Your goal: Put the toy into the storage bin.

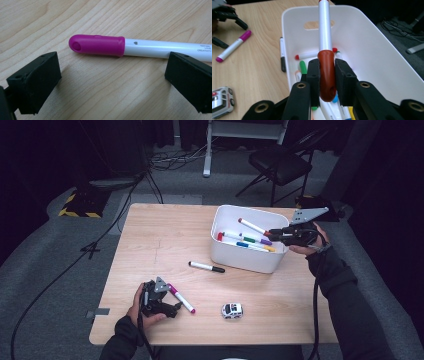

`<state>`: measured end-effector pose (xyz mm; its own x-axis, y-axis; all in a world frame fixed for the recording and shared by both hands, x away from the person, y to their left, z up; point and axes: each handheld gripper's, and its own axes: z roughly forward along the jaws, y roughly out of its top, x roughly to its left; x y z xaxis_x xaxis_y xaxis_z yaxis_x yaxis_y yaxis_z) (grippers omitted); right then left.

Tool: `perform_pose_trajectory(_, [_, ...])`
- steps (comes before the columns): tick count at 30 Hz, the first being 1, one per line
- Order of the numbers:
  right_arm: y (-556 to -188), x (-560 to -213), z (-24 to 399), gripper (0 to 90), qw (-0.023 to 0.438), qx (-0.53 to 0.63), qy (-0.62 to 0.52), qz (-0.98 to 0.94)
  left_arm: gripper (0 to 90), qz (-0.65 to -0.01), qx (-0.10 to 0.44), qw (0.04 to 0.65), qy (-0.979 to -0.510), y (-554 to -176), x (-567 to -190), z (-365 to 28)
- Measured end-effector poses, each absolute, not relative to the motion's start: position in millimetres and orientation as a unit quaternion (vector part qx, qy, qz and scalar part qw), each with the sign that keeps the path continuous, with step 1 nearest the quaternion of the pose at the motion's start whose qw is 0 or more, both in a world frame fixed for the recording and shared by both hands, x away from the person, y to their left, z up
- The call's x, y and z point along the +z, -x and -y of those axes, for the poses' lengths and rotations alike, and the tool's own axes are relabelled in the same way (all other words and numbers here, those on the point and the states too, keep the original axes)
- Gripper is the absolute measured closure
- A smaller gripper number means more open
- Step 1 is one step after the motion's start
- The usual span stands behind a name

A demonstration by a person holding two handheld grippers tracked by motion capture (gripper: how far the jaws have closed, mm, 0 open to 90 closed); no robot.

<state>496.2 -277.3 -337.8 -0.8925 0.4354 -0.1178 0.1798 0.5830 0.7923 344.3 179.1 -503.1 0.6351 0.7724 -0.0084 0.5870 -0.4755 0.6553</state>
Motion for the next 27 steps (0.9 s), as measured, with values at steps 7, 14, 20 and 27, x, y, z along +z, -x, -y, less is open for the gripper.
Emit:
perform_pose_trajectory(7, [-512, -348, 285, 75.3, 0.148, 0.362, -0.189, -0.901, 0.6, -0.402, 0.146, 0.318, -0.846, -344, -503, -179])
perform_pose_trajectory(14, [-513, -355, 288, 75.3, 0.133, 0.321, -0.2, -0.916, 0.6, -0.402, 0.146, 0.318, -0.846, -344, -503, -179])
perform_pose_trajectory(20, [-512, -361, 290, 75.3, 0.126, 0.306, -0.203, -0.922, 0.6, -0.402, 0.146, 0.318, -0.846, -344, -503, -179])
perform_pose_trajectory(27, [-511, -361, 291, 75.2, 0.122, 0.292, -0.201, -0.927, 0.6, -0.402, 0.146, 0.318, -0.846, -344, -503, -179])
